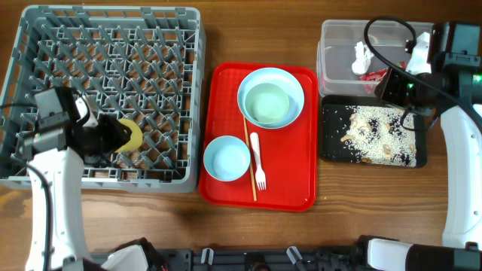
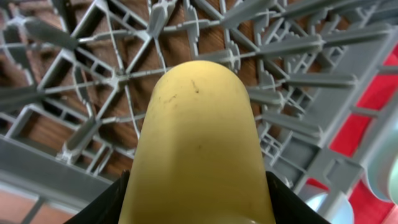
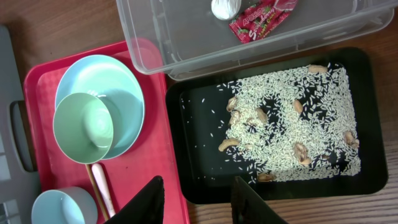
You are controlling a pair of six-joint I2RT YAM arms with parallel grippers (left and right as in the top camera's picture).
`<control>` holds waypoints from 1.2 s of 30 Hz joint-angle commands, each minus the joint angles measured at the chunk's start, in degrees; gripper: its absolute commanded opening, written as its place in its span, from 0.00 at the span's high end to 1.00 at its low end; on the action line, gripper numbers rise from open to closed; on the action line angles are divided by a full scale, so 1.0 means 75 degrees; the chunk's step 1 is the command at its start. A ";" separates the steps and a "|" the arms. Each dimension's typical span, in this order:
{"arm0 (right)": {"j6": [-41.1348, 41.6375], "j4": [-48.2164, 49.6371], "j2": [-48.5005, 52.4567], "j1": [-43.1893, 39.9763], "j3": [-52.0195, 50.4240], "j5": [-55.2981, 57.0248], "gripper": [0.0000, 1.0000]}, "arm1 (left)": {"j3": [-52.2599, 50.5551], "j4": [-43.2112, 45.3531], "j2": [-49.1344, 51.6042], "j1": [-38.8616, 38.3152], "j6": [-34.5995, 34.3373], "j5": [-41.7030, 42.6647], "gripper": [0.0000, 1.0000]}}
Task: Sort waste into correct bins and load items into the dishwasher rack
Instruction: 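Place the yellow cup into the dish rack with the left gripper, then grasp the light-blue bowl on the tray with the left gripper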
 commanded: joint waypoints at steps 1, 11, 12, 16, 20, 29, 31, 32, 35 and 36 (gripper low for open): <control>-0.0099 -0.0015 0.0009 -0.0017 0.0023 0.0102 0.64 | 0.0093 0.0353 0.0527 -0.0108 0.0175 -0.0358 0.92; -0.0102 -0.0035 0.0009 -0.0017 0.0023 0.0050 0.42 | 0.0501 0.0519 0.0498 -0.0108 0.0172 0.0079 0.00; -0.0102 -0.0038 0.0009 -0.0017 0.0023 0.0050 0.41 | 0.0781 0.0525 0.0361 -0.0111 0.0163 0.0184 0.00; -0.0099 -0.0038 0.0009 -0.0017 0.0023 0.0050 0.40 | 0.1174 0.0519 0.0160 -0.0111 0.0146 0.0192 0.00; -0.0102 -0.0041 0.0009 -0.0017 0.0023 0.0052 0.40 | 0.1177 0.0047 0.0099 -0.0122 0.0087 0.0254 0.00; -0.0096 -0.0009 0.0009 -0.0017 0.0023 0.0050 0.05 | 0.1177 0.0108 0.0099 -0.2084 -0.0236 0.0463 0.00; -0.0093 0.0009 0.0009 -0.0017 0.0023 0.0050 0.00 | 0.1177 0.0382 0.0134 -0.2917 -0.0230 0.0417 0.00; -0.0087 0.0023 0.0009 -0.0017 0.0023 0.0050 0.00 | 0.1177 0.0539 0.0163 -0.3258 -0.0230 0.0417 0.00; -0.0076 0.0044 0.0009 -0.0017 0.0023 0.0050 0.00 | 0.1177 0.0921 0.0318 -0.4197 -0.0236 0.0423 0.00; -0.0079 0.0044 0.0009 -0.0017 0.0023 0.0050 0.01 | 0.1177 0.1023 0.0408 -0.4503 -0.0230 0.0417 0.00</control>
